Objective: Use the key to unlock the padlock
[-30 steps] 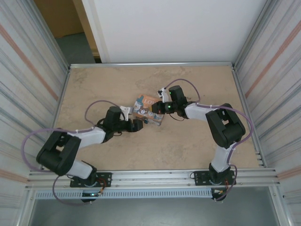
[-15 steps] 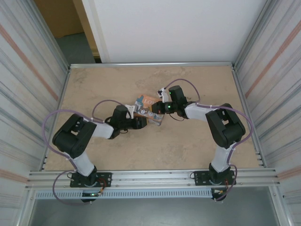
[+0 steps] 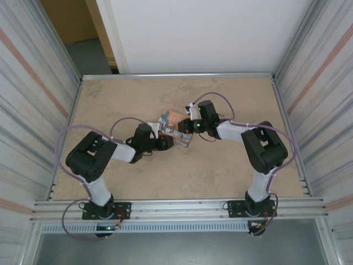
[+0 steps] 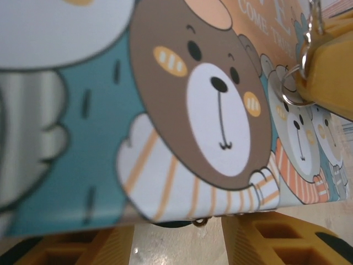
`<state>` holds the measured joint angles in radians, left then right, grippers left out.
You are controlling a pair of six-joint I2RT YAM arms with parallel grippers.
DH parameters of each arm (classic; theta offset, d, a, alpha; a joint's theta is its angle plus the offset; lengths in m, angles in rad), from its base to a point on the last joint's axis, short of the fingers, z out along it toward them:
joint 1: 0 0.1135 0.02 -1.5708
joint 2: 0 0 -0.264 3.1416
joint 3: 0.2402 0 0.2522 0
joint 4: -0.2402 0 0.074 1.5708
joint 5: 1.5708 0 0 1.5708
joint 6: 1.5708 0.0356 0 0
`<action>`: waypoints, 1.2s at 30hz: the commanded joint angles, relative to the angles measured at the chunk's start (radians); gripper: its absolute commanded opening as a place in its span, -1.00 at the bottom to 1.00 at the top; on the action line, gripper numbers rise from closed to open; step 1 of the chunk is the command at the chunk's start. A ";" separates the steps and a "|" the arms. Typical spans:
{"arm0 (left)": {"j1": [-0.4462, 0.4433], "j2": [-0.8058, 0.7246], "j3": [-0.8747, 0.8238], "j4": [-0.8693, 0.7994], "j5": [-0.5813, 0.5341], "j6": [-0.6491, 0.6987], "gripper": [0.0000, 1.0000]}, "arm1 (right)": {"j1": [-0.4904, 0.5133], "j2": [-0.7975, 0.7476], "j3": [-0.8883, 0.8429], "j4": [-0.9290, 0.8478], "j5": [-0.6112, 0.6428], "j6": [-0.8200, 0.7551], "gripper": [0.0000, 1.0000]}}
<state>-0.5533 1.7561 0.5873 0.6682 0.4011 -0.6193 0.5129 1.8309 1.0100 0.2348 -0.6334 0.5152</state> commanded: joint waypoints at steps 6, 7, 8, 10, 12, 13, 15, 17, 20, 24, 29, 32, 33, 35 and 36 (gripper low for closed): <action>-0.082 0.023 0.009 0.025 -0.083 -0.090 -0.12 | 0.014 -0.005 -0.044 -0.107 0.024 -0.020 -1.00; -0.085 0.029 0.008 0.033 -0.094 -0.103 -0.14 | 0.014 -0.006 -0.045 -0.106 0.024 -0.019 -1.00; -0.087 0.036 0.008 0.038 -0.103 -0.115 -0.14 | 0.015 -0.008 -0.045 -0.106 0.023 -0.020 -1.00; -0.090 0.050 0.011 0.047 -0.120 -0.134 -0.15 | 0.016 -0.012 -0.047 -0.106 0.023 -0.020 -1.00; -0.091 0.060 0.013 0.055 -0.133 -0.157 -0.16 | 0.016 -0.016 -0.048 -0.107 0.024 -0.020 -1.00; -0.092 0.065 0.013 0.061 -0.140 -0.169 -0.17 | 0.016 -0.018 -0.050 -0.107 0.025 -0.020 -1.00; -0.093 0.071 0.013 0.067 -0.151 -0.188 -0.18 | 0.016 -0.021 -0.051 -0.109 0.026 -0.019 -1.00; -0.097 0.071 0.013 0.064 -0.165 -0.200 -0.19 | 0.016 -0.022 -0.053 -0.109 0.027 -0.018 -1.00; -0.097 0.071 0.009 0.061 -0.185 -0.235 -0.22 | 0.017 -0.022 -0.054 -0.108 0.028 -0.018 -1.00; -0.098 0.078 -0.004 0.103 -0.196 -0.286 -0.23 | 0.022 -0.021 -0.056 -0.106 0.029 -0.017 -1.00; -0.096 0.082 -0.015 0.141 -0.201 -0.322 -0.22 | 0.026 -0.018 -0.056 -0.105 0.033 -0.015 -1.00; -0.096 0.083 -0.024 0.158 -0.207 -0.341 -0.21 | 0.026 -0.019 -0.056 -0.104 0.034 -0.015 -1.00; -0.095 0.083 -0.026 0.159 -0.210 -0.345 -0.21 | 0.026 -0.019 -0.054 -0.104 0.034 -0.015 -1.00; -0.093 0.082 -0.029 0.159 -0.215 -0.351 -0.20 | 0.027 -0.019 -0.054 -0.104 0.034 -0.015 -1.00; -0.093 0.082 -0.032 0.161 -0.217 -0.355 -0.20 | 0.027 -0.019 -0.054 -0.104 0.034 -0.015 -1.00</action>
<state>-0.6437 1.8011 0.5663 0.8173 0.2409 -0.9348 0.5182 1.8111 0.9909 0.2359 -0.6022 0.5148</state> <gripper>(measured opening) 0.400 0.042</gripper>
